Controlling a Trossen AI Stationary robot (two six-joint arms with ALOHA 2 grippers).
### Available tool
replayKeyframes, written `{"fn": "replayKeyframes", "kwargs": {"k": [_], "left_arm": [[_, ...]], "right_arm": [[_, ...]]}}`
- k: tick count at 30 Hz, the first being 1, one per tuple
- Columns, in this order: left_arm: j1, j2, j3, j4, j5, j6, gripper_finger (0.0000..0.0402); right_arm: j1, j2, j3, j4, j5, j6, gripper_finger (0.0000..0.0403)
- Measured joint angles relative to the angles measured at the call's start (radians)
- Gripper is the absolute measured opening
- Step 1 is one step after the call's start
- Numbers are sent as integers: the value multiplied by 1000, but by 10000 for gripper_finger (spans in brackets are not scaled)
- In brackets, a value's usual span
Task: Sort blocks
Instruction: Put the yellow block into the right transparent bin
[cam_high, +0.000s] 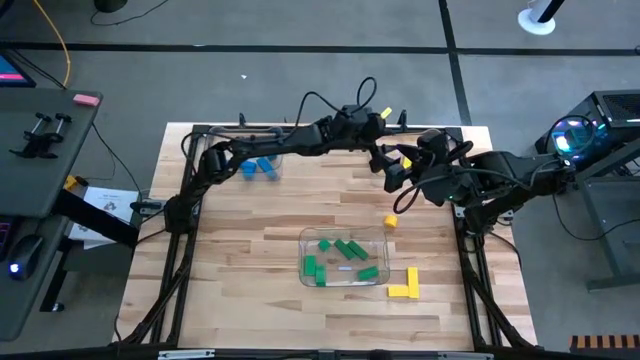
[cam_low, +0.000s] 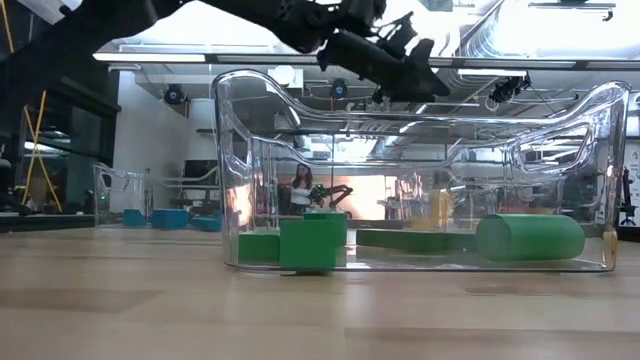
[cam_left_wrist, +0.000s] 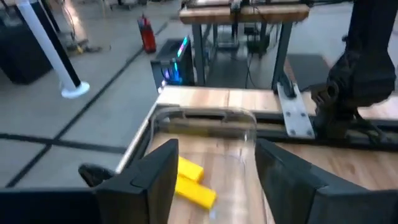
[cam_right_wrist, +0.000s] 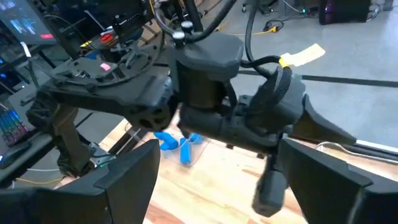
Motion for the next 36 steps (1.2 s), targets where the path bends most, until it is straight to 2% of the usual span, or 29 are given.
{"fn": "replayKeyframes", "kwargs": {"k": [2, 5, 6, 9, 12, 15, 18, 20, 23, 27, 29, 31, 32, 34, 36], "left_arm": [[0, -8, 25, -65, -1, -6, 209], [5, -52, 77, -329, 31, -72, 218], [8, -76, 86, -430, 72, -84, 219], [25, -151, 65, -690, 283, -87, 220], [22, -235, -65, -763, 427, -106, 220], [-14, -391, -286, -610, 446, -180, 220], [-56, -589, -564, -333, 437, -294, 220], [-84, -708, -751, -159, 397, -391, 220], [-123, -884, -982, 25, 280, -543, 220], [-159, -1086, -1183, 148, 88, -673, 220], [-163, -1145, -1246, 155, 7, -710, 220], [-160, -1196, -1281, 177, -40, -730, 220], [-156, -1218, -1288, 189, -54, -734, 220], [-146, -1240, -1295, 185, -60, -728, 220], [-140, -1241, -1296, 188, -61, -707, 220]], "right_arm": [[0, 0, 0, -1, 1, -4, 326], [0, 0, 0, -12, -4, -6, 326], [0, -1, 0, -25, -16, -6, 326], [4, -2, 0, -84, -76, -2, 326], [4, 0, 0, -167, -170, 37, 326], [6, 17, 0, -281, -305, 103, 326], [41, 42, -32, -402, -458, 153, 326], [88, 45, -95, -456, -580, 169, 326], [199, 37, -213, -496, -749, 247, 326], [341, 0, -420, -448, -963, 604, 326], [384, -16, -541, -315, -1050, 809, 326], [420, -18, -655, -117, -1059, 1030, 326], [437, -18, -712, -1, -1028, 1117, 326], [456, -4, -813, 228, -935, 1245, 326], [458, 23, -896, 358, -884, 1315, 326]]}}
